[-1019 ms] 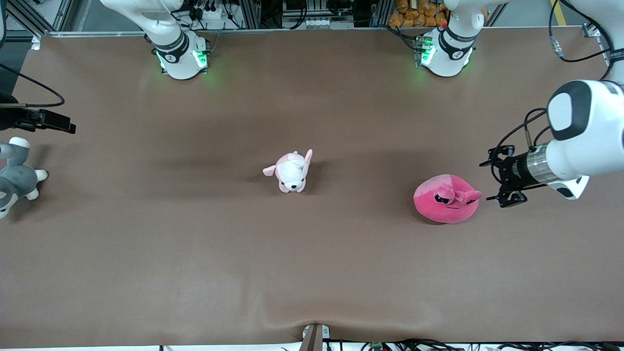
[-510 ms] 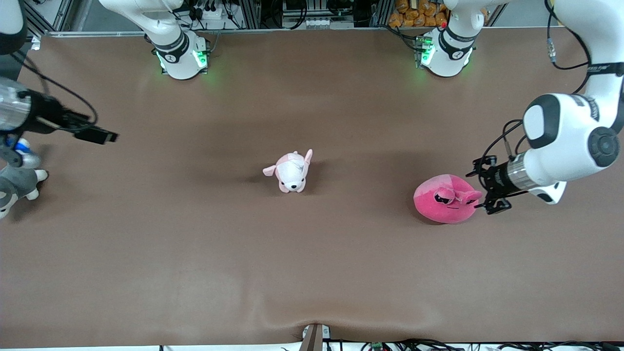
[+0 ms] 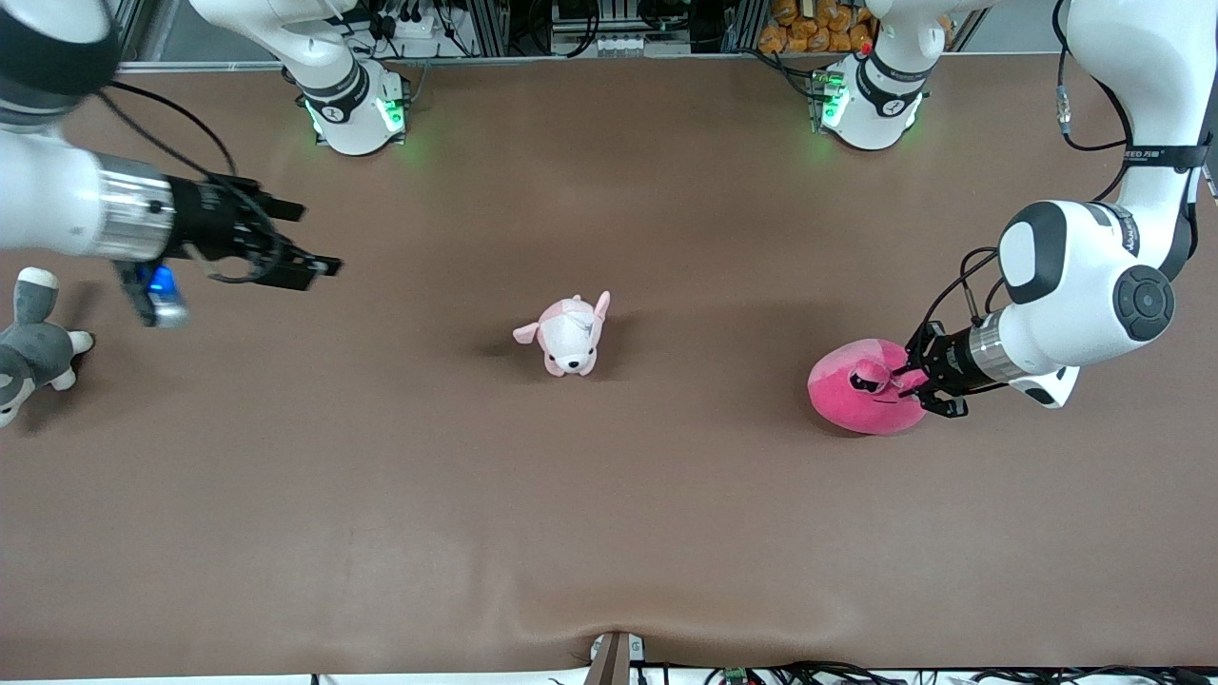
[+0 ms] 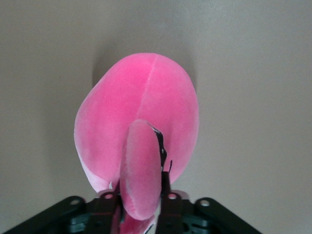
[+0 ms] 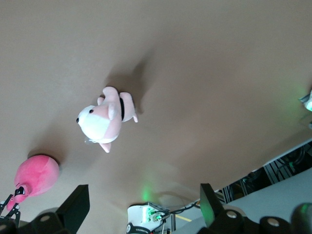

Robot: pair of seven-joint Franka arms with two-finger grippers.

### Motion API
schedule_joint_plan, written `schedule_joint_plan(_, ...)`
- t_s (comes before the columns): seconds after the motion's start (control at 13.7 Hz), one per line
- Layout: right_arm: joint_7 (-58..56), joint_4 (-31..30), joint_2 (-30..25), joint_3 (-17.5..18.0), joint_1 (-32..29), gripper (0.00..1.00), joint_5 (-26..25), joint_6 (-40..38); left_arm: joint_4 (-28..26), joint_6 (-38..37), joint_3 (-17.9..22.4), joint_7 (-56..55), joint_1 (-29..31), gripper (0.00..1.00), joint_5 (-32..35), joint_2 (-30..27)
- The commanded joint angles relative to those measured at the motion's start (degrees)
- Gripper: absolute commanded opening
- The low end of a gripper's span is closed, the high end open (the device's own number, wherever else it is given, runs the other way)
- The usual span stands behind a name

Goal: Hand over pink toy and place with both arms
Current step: 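Lift the pink plush with the left gripper while the right gripper approaches, then grasp the plush with the right gripper while the left gripper releases it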

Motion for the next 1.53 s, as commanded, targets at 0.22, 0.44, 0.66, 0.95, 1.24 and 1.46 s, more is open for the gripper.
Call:
schedule_joint_plan(0.22, 19.94, 1.43, 2.92, -0.49, 10.14, 1.0, 0.96, 6.49, 0.44, -0.53, -1.33, -0.73, -0.11, 0.0, -0.06, -1.3)
schedule_joint_plan(0.44, 32.42, 1.35, 4.59, -0.49, 14.37, 1.0, 1.31, 17.63, 3.23, -6.74, -2.83, -2.48, 0.15, 0.0, -0.85, -4.11)
schedule_joint_plan(0.66, 41.38, 1.52, 6.09, -0.49, 17.98, 1.0, 1.31, 23.71, 5.01, -11.61, -6.95, -3.46, 0.15, 0.0, -0.94, -8.23)
schedule_joint_plan(0.95, 52.64, 1.61, 8.54, -0.4, 21.31, 1.0, 1.49, 32.94, 8.42, -11.7, -13.28, -13.1, -0.37, 0.0, -3.92, -8.25)
schedule_joint_plan(1.24, 55.48, 1.52, 10.3, -0.49, 26.24, 1.0, 1.13, 35.15, 13.52, -11.61, -15.93, -24.09, -6.15, 0.0, -3.84, -6.06)
schedule_joint_plan(1.46, 58.65, 1.52, 11.36, -0.49, 28.0, 1.0, 1.31, 37.35, 18.0, -11.61, -15.93, -30.95, -11.0, 0.0, -3.84, -4.04)
